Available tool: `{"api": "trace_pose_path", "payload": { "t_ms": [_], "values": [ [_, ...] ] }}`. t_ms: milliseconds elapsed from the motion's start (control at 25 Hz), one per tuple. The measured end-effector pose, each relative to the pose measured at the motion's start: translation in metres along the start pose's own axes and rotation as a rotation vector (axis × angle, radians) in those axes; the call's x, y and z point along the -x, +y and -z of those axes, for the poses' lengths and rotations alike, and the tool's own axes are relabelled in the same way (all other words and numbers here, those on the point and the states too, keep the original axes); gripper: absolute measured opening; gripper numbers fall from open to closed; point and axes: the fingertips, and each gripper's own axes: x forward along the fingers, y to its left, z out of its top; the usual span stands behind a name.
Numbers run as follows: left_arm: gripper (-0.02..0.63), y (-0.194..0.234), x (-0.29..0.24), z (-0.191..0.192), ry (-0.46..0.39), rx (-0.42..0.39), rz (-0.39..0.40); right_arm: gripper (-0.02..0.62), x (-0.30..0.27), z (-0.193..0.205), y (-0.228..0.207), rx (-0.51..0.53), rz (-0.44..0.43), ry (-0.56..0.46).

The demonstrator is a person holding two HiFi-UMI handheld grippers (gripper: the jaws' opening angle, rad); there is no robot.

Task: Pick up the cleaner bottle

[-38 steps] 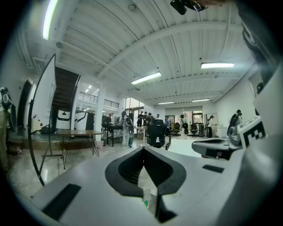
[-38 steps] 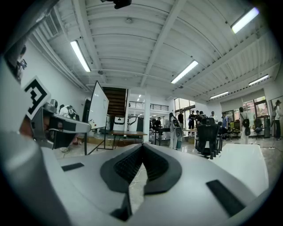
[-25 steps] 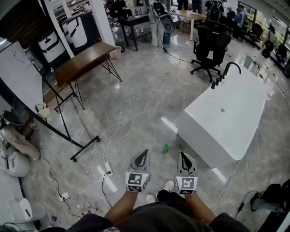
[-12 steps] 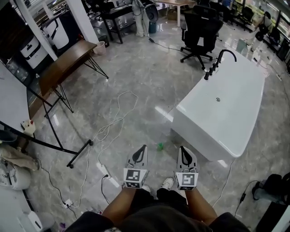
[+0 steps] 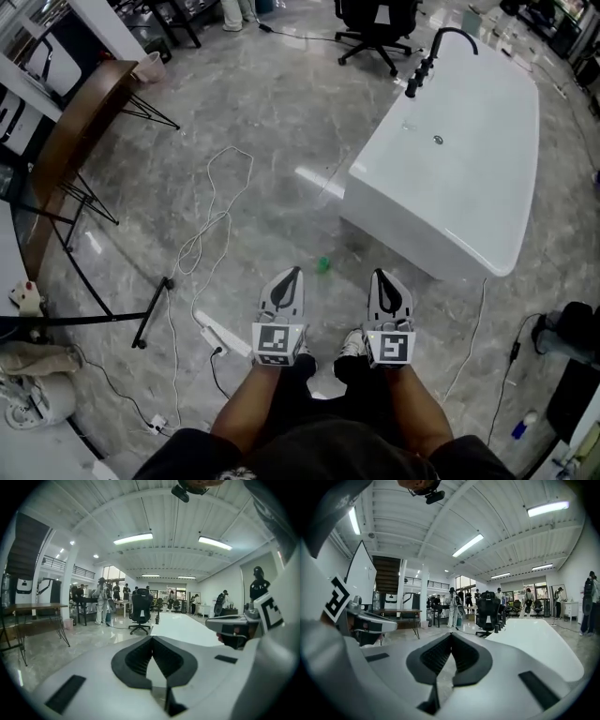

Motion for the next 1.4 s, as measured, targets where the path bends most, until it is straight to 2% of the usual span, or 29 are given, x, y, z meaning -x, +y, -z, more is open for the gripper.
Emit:
{"api": "trace_pose_path", "payload": {
  "t_ms": [280, 560, 800, 920, 1040, 1240, 1360, 1400],
  "values": [
    [0.006, 0.027, -0.071, 0.133, 0.004, 0.016, 0.013, 0.017, -0.051, 0.131, 0.000, -0.007, 0.055, 0.034],
    [0.006, 0.043, -0.137, 0.298, -0.010, -0.010, 0.031, 0.017, -0.093, 0.289, 0.001, -0.009, 0.070, 0.004],
    [0.006, 0.041, -0.178, 0.403, -0.028, -0.010, 0.061, 0.017, -0.116, 0.398, 0.000, -0.017, 0.090, 0.016],
    [0.006, 0.032, -0.192, 0.433, -0.029, -0.013, 0.089, 0.017, -0.121, 0.433, 0.000, -0.012, 0.073, 0.011],
    [0.006, 0.027, -0.195, 0.449, -0.049, -0.014, 0.109, 0.017, -0.124, 0.452, 0.004, -0.023, 0.052, -0.017],
    [0.006, 0.033, -0.190, 0.463, -0.092, 0.016, 0.100, 0.017, -0.130, 0.462, 0.021, -0.004, 0.021, -0.006],
    [0.010, 0.032, -0.188, 0.473, -0.104, 0.000, 0.152, 0.017, -0.134, 0.461, 0.028, -0.002, -0.006, -0.031],
    [0.047, 0.031, -0.188, 0.479, -0.096, -0.008, 0.172, 0.017, -0.134, 0.462, 0.029, -0.006, -0.009, -0.035]
  ]
}}
